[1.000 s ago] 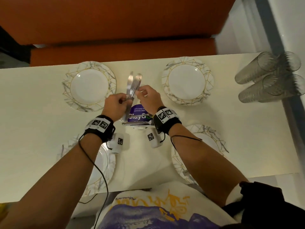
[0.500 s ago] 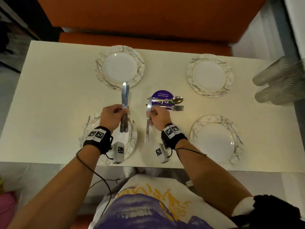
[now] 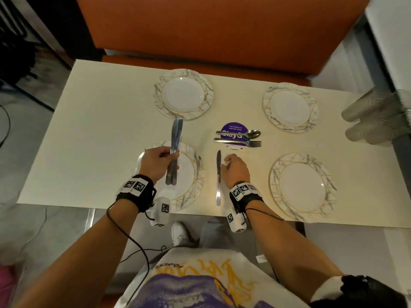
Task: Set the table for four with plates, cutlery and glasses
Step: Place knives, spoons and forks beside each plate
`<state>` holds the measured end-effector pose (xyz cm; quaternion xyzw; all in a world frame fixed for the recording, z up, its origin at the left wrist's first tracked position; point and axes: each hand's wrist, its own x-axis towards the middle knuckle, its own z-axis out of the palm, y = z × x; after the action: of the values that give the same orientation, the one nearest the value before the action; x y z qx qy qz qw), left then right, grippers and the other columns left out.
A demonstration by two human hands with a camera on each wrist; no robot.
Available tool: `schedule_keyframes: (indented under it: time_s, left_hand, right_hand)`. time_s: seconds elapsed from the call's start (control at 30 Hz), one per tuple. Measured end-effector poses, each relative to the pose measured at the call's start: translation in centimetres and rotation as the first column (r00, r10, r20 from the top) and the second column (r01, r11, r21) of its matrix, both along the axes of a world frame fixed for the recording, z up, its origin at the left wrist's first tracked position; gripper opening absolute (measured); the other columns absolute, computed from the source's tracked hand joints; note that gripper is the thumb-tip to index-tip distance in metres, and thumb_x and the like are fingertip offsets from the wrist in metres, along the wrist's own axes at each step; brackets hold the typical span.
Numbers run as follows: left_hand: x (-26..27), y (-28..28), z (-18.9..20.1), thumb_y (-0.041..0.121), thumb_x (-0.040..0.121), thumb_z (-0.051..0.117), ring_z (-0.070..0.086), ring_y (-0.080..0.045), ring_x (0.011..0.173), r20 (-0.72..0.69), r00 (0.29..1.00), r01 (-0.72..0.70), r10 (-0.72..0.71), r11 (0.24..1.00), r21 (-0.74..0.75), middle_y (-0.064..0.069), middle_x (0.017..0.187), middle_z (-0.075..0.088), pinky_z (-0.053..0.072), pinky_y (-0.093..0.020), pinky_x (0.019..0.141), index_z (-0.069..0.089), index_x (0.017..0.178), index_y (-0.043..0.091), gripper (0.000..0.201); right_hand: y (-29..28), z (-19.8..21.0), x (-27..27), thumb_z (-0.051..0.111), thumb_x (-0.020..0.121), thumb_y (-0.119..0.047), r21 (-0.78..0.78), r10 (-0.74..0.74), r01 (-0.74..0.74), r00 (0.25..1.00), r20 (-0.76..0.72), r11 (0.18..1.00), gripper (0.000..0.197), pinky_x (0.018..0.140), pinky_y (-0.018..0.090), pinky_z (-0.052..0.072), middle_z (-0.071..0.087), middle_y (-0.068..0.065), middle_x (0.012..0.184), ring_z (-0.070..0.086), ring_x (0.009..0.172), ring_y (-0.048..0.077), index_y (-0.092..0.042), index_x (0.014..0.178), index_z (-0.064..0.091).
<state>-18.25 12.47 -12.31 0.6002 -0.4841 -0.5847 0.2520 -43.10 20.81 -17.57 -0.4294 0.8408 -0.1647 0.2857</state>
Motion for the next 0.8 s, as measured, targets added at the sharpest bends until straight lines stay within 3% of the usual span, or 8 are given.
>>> schedule_keyframes:
  time_s: [0.1,0.2,0.3,0.4,0.6,0.8]
  left_hand:
    - [0.4,0.1,0.5,0.013,0.092,0.076,0.078,-0.034,0.072,0.006,1.000,-0.002,0.002,1.000,-0.015,-0.012,0.083,0.076,0.063,-0.055,0.082,0.077,0.095,0.007,0.007]
    - [0.5,0.0,0.6,0.013,0.092,0.076,0.078,-0.033,0.072,0.009,1.000,0.008,-0.008,1.000,-0.019,-0.010,0.082,0.077,0.063,-0.055,0.083,0.077,0.096,0.008,0.007]
    - [0.6,-0.1,0.5,0.014,0.090,0.077,0.078,-0.034,0.073,0.002,1.000,0.006,-0.006,1.000,-0.016,-0.007,0.080,0.077,0.063,-0.055,0.083,0.078,0.093,0.010,0.005]
    - [0.5,-0.2,0.4,0.014,0.090,0.078,0.078,-0.033,0.073,-0.003,1.000,0.010,-0.010,1.000,-0.017,-0.007,0.081,0.078,0.063,-0.054,0.083,0.078,0.094,0.010,0.005]
    - [0.4,-0.1,0.2,0.014,0.091,0.078,0.078,-0.032,0.073,0.006,1.000,0.006,-0.006,1.000,-0.004,-0.007,0.081,0.077,0.063,-0.054,0.083,0.078,0.093,0.010,0.005]
    - [0.2,0.0,0.3,0.014,0.091,0.077,0.078,-0.031,0.073,0.003,1.000,0.010,-0.010,1.000,-0.005,-0.009,0.083,0.078,0.063,-0.054,0.083,0.078,0.095,0.011,0.005]
  right_hand:
    - [1.6,0.3,0.5,0.065,0.091,-0.015,-0.030,0.188,-0.193,0.974,-0.129,0.981,0.042,0.102,0.041,0.047,0.056,0.006,0.131,0.051,0.120,0.026,-0.018,0.132,0.055]
    - [3.0,-0.2,1.0,0.065,0.086,-0.018,0.054,0.364,-0.362,0.901,-0.237,0.931,0.058,0.107,0.045,0.044,0.043,0.008,0.151,0.042,0.135,0.030,-0.014,0.142,0.048]
    - [4.0,-0.8,1.3,0.061,0.088,-0.023,0.137,0.441,-0.419,0.862,-0.250,0.898,0.068,0.118,0.049,0.035,0.025,0.006,0.165,0.023,0.152,0.028,-0.014,0.152,0.037]
    - [4.5,-1.0,1.5,0.058,0.091,-0.027,0.159,0.467,-0.440,0.844,-0.264,0.884,0.071,0.121,0.048,0.029,0.019,0.004,0.168,0.016,0.155,0.027,-0.016,0.156,0.031]
    - [4.6,-1.1,2.4,0.057,0.092,-0.035,0.173,0.546,-0.518,0.788,-0.285,0.838,0.071,0.118,0.051,0.032,0.024,0.006,0.167,0.020,0.154,0.030,-0.014,0.155,0.034]
    - [4.5,-1.3,3.1,0.060,0.090,-0.036,0.155,0.544,-0.521,0.793,-0.274,0.839,0.072,0.118,0.051,0.033,0.023,0.009,0.167,0.021,0.153,0.032,-0.013,0.154,0.035]
